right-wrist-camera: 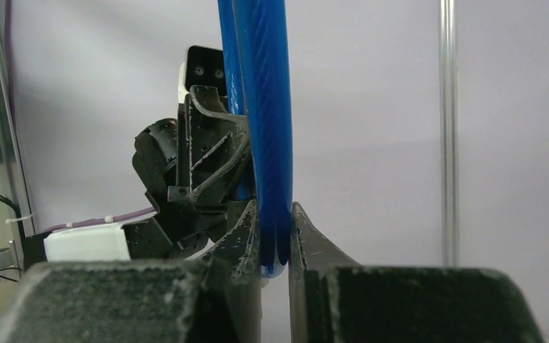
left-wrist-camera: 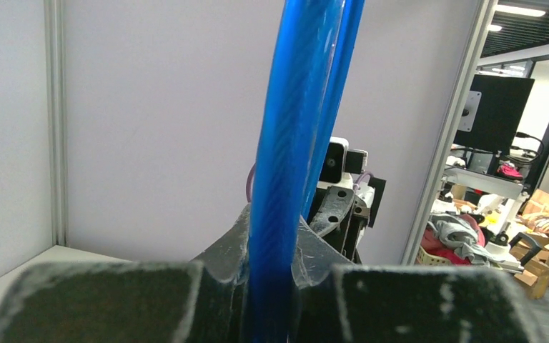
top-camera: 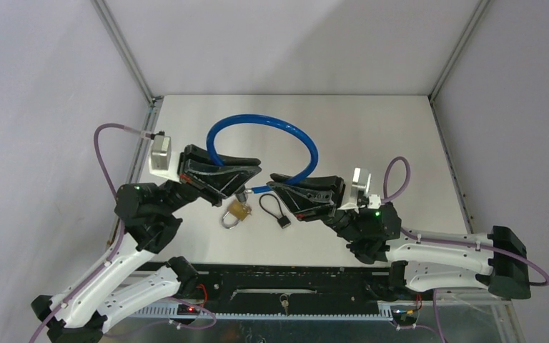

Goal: Lock with the key
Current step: Lock the lock.

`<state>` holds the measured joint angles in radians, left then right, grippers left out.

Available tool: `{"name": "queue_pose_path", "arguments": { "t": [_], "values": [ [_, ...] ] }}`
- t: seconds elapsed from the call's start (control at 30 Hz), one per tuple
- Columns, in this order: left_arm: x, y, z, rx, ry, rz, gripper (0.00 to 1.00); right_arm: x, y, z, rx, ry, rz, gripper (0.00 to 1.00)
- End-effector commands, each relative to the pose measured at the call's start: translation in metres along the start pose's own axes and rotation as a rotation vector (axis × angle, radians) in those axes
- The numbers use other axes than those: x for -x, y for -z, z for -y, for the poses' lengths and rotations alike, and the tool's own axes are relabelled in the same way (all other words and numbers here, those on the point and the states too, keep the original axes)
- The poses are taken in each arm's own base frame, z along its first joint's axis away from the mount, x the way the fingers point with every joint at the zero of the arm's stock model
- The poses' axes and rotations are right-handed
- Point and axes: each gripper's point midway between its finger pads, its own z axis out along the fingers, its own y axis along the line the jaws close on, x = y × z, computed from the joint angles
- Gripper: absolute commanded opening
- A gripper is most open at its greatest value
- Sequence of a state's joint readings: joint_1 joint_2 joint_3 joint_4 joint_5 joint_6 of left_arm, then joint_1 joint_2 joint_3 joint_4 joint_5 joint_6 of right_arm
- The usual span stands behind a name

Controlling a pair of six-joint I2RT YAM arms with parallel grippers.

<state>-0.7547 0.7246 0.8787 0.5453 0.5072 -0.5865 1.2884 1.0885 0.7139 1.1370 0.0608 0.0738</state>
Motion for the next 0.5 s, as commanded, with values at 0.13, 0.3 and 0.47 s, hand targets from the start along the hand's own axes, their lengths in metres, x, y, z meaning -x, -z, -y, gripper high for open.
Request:
{"name": "queue_pose_path", "arguments": {
  "t": [0.13,0.3,0.47],
  "values": [
    [0.023,-0.002,0.011,-0.035,-0.008,0.093,0.00,-0.062,0.018,-0.002,0.031,0.036,-0.176,0.00],
    [0.019,-0.004,0.007,-0.028,-0.001,0.084,0.00,-0.062,0.020,0.000,0.028,0.058,-0.177,0.00],
    [0.019,-0.003,0.003,-0.003,0.005,0.089,0.00,-0.058,0.019,0.001,0.034,0.074,-0.168,0.00]
  ]
}}
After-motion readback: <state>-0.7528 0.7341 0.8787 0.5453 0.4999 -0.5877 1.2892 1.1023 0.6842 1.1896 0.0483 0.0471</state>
